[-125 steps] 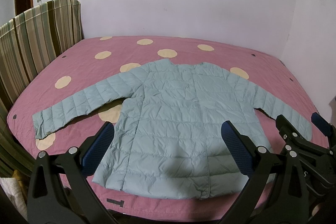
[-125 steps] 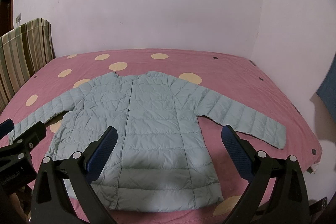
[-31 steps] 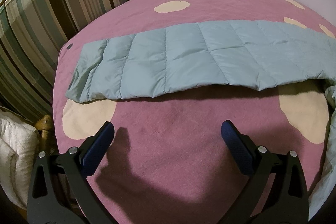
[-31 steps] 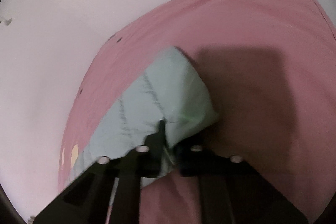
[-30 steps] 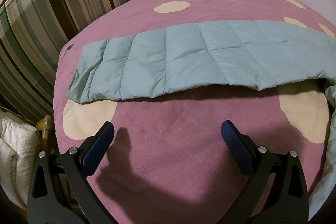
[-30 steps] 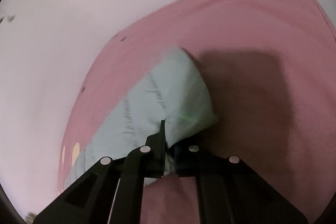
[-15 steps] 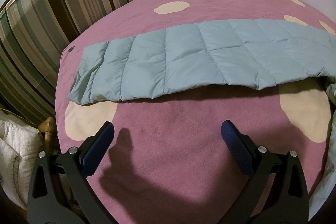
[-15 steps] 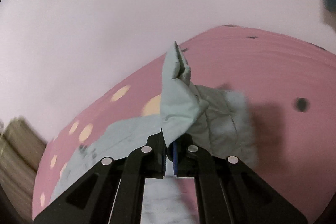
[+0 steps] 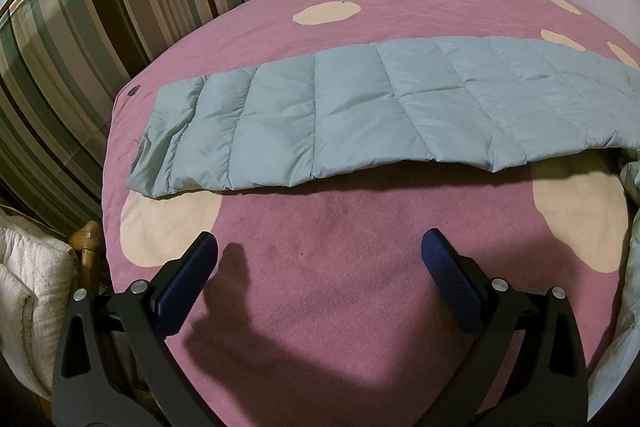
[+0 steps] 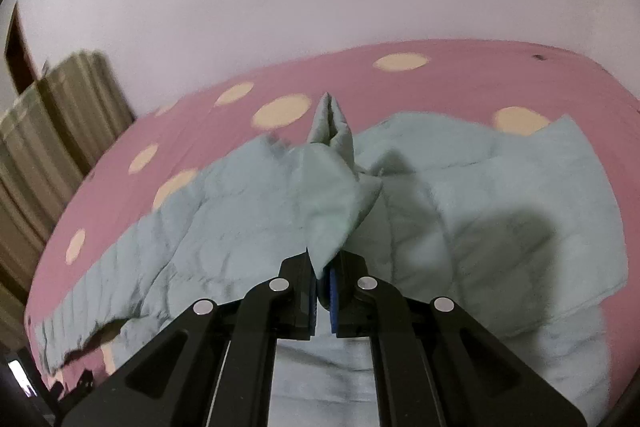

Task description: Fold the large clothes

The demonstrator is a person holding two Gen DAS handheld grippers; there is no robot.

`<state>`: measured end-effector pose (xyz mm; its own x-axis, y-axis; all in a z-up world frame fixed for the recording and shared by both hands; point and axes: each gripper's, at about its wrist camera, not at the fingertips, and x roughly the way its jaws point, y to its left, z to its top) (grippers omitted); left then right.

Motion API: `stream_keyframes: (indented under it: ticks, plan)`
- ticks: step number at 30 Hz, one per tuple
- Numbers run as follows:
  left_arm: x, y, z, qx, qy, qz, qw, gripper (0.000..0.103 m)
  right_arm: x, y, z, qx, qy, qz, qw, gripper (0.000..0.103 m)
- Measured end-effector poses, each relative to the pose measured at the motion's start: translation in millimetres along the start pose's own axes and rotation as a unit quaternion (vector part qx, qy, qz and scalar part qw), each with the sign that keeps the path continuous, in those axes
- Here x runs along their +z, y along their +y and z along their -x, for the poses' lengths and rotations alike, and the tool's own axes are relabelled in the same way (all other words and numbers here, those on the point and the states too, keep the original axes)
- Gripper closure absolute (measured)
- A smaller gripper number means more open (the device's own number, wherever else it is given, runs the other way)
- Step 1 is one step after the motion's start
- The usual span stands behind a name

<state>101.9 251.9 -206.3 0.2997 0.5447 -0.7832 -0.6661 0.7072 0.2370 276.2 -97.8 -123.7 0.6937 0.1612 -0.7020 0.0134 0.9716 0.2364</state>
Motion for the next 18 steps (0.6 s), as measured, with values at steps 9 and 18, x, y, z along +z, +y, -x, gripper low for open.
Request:
stream_keyframes:
  ticks: [9, 18]
  plan:
    - [-0.6, -1.5, -0.2, -0.001, 0.0, 0.002, 1.0, 0.002, -36.5, 43.3, -41.0, -0.005, 0.074, 0.071, 0.995, 0.099]
    - [-1.2, -1.9, -0.5, -0.002, 0.001, 0.002, 1.0, 0.002, -50.3, 69.3, -64.6, -0.008, 0.112, 0.108, 0.988, 0.095]
